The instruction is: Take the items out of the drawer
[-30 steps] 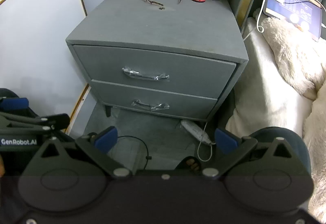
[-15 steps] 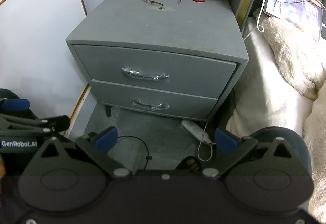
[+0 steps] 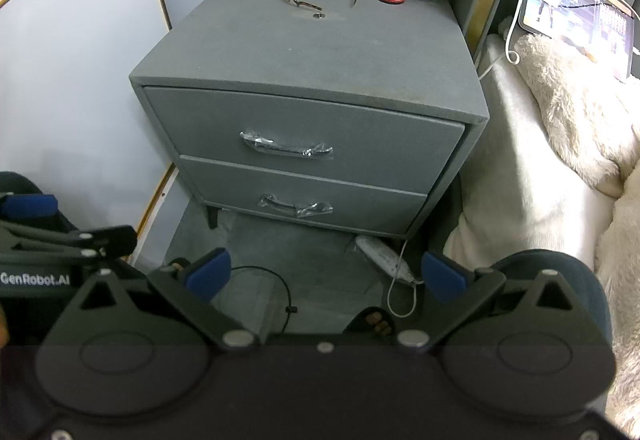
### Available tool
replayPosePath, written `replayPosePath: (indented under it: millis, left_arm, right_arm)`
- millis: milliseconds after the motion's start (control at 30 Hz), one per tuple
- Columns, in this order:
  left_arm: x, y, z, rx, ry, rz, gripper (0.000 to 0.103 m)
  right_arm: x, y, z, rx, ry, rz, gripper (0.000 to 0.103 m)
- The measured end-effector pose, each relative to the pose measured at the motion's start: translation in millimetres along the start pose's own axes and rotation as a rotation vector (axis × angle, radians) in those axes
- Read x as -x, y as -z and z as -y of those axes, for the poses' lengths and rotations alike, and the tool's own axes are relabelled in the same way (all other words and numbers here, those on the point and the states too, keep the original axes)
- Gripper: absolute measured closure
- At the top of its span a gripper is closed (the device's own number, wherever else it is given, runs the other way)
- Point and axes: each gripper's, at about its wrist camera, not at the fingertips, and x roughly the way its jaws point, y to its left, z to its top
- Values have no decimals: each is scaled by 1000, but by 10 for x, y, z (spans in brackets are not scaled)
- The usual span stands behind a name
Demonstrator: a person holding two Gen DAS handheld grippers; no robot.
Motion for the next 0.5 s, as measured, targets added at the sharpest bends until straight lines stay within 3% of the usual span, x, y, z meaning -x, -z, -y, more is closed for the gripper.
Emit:
replayPosePath:
  millis: [500]
  left_arm:
    - [13,3,0,6,2,-1,0]
  right_arm:
    - [6,1,-2,3,-6,2,0]
